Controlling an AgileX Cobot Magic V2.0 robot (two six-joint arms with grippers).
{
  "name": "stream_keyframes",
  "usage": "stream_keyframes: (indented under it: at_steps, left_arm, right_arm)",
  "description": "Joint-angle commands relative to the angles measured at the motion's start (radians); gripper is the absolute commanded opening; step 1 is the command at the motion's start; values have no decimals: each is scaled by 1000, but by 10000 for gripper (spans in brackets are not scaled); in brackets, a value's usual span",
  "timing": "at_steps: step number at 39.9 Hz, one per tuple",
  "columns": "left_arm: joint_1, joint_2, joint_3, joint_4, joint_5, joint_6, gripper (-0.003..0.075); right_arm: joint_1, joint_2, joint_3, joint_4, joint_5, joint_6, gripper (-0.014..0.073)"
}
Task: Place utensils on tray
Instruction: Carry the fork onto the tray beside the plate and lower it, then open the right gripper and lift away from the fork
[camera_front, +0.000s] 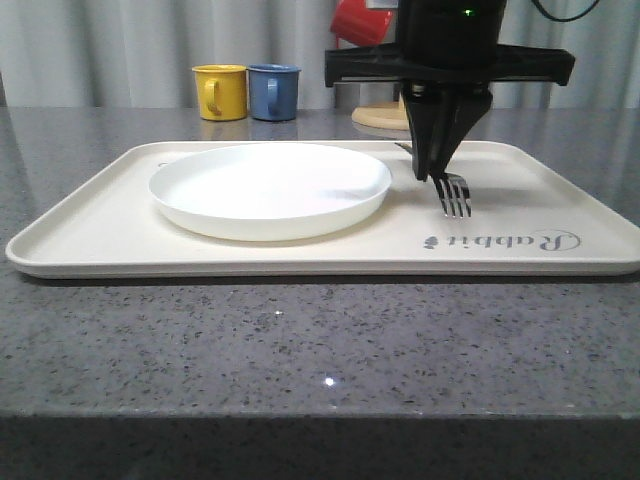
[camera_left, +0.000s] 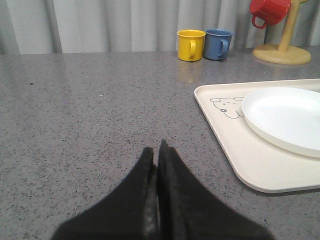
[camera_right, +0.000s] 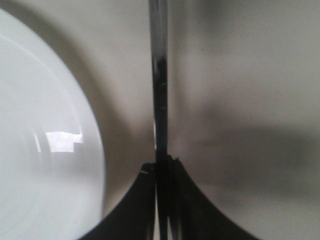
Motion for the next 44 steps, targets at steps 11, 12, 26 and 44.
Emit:
stream_keyframes:
  at_steps: [11,12,26,44]
  left_arm:
    - [0,-16,-25,-9,-82,-8,-18]
    - [0,-16,-25,-9,-82,-8,-18]
    - [0,-16,-25,-9,-82,-8,-18]
    - [0,-16,-25,-9,-82,-8,-18]
  right_arm:
    - [-2,-32,-33,-6,1,8,59]
    - [-2,-32,-33,-2,1,8,59]
    - [-2,-16,-33,0,2,9,59]
    - [-3,-15,-33,0,-1,9,249]
